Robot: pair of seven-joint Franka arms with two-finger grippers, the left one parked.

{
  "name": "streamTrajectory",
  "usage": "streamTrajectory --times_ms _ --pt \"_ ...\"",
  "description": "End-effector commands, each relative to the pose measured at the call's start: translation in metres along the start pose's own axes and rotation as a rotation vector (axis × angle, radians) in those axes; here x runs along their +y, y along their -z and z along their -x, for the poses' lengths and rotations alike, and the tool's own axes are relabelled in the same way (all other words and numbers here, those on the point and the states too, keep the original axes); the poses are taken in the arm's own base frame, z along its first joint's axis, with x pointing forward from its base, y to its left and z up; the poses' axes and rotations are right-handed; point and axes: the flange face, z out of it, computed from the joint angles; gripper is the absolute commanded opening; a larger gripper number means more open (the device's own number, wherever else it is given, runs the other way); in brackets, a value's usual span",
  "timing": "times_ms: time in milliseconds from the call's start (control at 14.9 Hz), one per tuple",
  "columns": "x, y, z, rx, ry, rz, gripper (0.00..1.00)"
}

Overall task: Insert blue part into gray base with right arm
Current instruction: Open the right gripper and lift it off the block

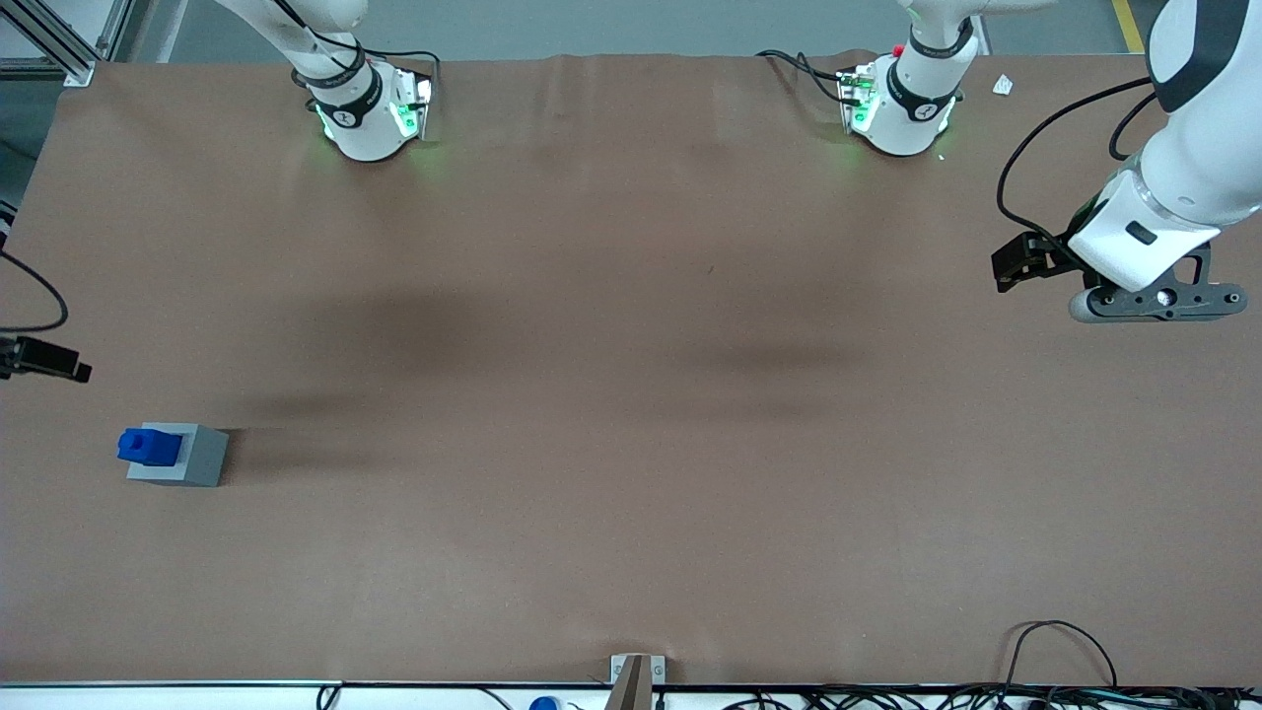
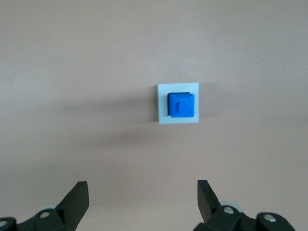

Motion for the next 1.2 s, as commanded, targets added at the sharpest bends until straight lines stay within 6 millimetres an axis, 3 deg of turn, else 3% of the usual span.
streamTrajectory --times_ms 0,201,468,870,1138 --pt "-0.028 0.04 0.028 0.014 -0.002 0.007 1.0" --pt "-0.051 0.07 0.053 -0.003 -0.029 0.008 1.0" --pt "-0.065 0.103 0.083 0.025 -0.028 0.016 1.0" --pt "-0.083 0.109 0.105 0.016 -0.006 0.02 1.0" --pt "-0.124 0.112 0.106 0.024 0.017 0.023 1.0"
